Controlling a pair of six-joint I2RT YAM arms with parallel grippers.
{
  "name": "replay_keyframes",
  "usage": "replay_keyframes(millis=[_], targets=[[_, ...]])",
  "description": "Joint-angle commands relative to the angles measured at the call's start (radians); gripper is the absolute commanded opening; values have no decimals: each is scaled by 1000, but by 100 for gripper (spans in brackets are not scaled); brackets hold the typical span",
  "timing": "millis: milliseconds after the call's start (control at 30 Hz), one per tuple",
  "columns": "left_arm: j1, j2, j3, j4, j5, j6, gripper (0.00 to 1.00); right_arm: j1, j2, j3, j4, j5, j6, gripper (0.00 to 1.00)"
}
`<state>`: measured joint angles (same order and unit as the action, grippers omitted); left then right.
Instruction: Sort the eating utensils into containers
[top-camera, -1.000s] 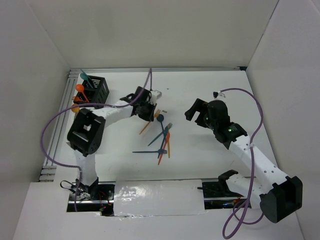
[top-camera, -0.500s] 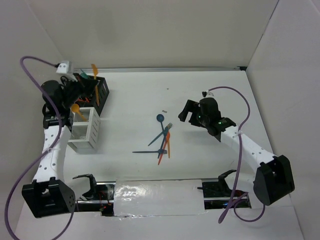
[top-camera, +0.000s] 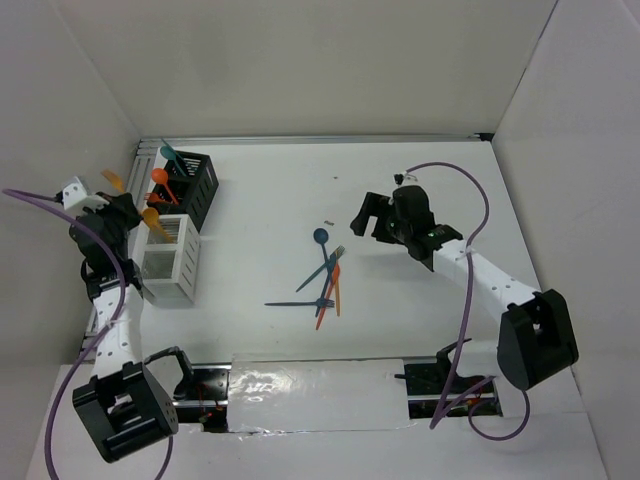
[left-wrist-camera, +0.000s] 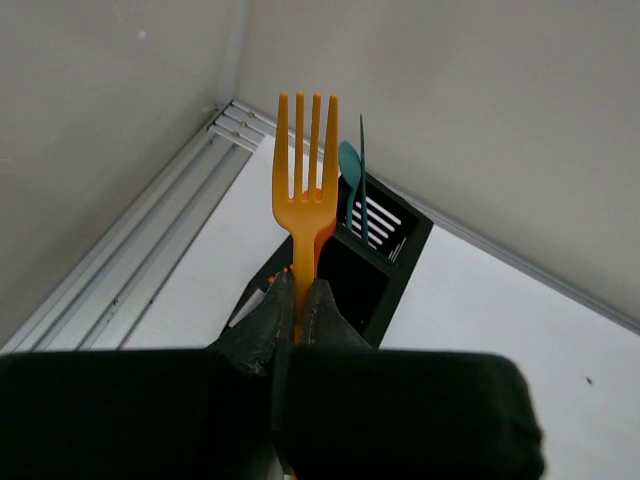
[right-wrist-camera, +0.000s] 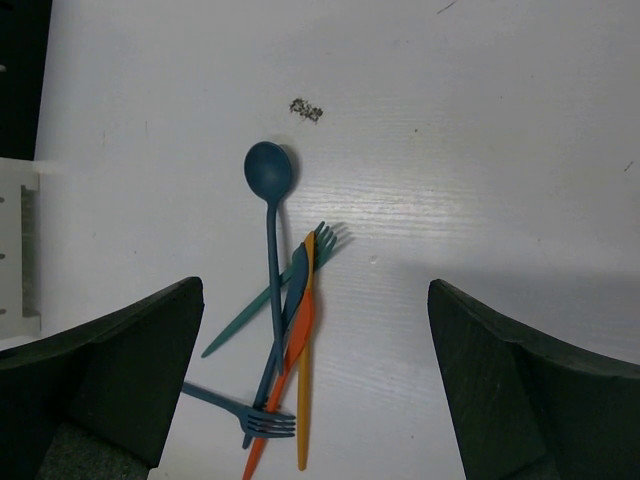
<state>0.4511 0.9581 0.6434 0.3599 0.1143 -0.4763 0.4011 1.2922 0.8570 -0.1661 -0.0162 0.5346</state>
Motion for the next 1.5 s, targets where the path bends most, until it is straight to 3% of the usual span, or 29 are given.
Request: replay_keyframes(millis=[0, 200, 567, 700, 933, 1067, 1100, 1200, 1233, 1333, 1400, 1467], targets=[[8, 8, -16, 223, -31, 8, 0, -11, 28, 56, 63, -11, -19, 100], [6, 50, -105, 408, 27, -4, 0, -16, 90, 76, 82, -21, -15, 100], [-5, 82, -210, 499, 133, 31, 1, -16, 131, 76, 100, -31, -1, 100], [-25, 103, -241, 570, 105, 70, 9, -18, 134, 76, 109, -31, -1, 100], [-37, 139, -245, 634, 38, 134, 12, -19, 127, 76, 100, -41, -8, 99], [-38, 126, -189, 492, 53, 127, 33, -18, 119, 76, 89, -41, -5, 99], [-37, 116, -177, 470, 61, 127, 44, -18, 121, 76, 89, -41, -7, 100], [-37, 88, -146, 410, 79, 114, 58, -16, 101, 76, 89, -41, -2, 100], [-35, 76, -142, 403, 94, 111, 69, -18, 90, 65, 89, -41, -1, 100], [-35, 13, -122, 297, 107, 116, 88, -16, 56, 56, 79, -41, 7, 100], [-34, -48, -73, 211, 116, 161, 94, -15, 53, 47, 70, -31, 14, 100], [-37, -103, 2, 147, 200, 226, 94, -16, 18, 34, 57, -18, 16, 100]])
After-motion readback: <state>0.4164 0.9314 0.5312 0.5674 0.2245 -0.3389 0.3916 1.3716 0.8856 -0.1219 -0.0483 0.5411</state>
